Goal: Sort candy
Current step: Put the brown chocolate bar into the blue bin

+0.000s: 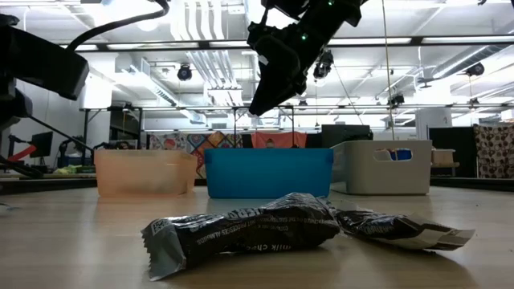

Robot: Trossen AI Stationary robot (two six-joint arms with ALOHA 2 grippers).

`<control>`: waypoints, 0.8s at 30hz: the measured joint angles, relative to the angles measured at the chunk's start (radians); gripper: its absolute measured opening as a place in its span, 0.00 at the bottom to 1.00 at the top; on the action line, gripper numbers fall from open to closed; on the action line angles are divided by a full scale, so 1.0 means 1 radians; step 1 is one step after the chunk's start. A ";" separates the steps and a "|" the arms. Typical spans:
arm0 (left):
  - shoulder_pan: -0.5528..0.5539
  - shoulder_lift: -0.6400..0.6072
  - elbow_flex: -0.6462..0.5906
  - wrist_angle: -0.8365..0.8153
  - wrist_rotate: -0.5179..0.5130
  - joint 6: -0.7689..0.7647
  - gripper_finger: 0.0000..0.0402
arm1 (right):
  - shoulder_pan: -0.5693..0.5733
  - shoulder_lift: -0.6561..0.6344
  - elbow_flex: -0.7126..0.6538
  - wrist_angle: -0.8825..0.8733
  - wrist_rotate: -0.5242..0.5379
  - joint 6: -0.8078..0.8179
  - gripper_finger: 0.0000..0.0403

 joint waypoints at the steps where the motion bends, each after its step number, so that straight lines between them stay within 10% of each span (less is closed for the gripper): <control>1: 0.000 0.000 0.000 0.002 -0.005 0.000 0.42 | 0.000 0.000 0.000 0.000 0.000 0.000 0.39; 15: -0.002 -0.006 0.006 -0.009 -0.012 0.035 0.04 | 0.000 0.001 0.000 0.000 0.000 0.000 0.39; 24: -0.002 -0.036 0.060 -0.076 -0.012 0.076 0.03 | 0.004 0.001 0.000 0.000 0.000 0.000 0.39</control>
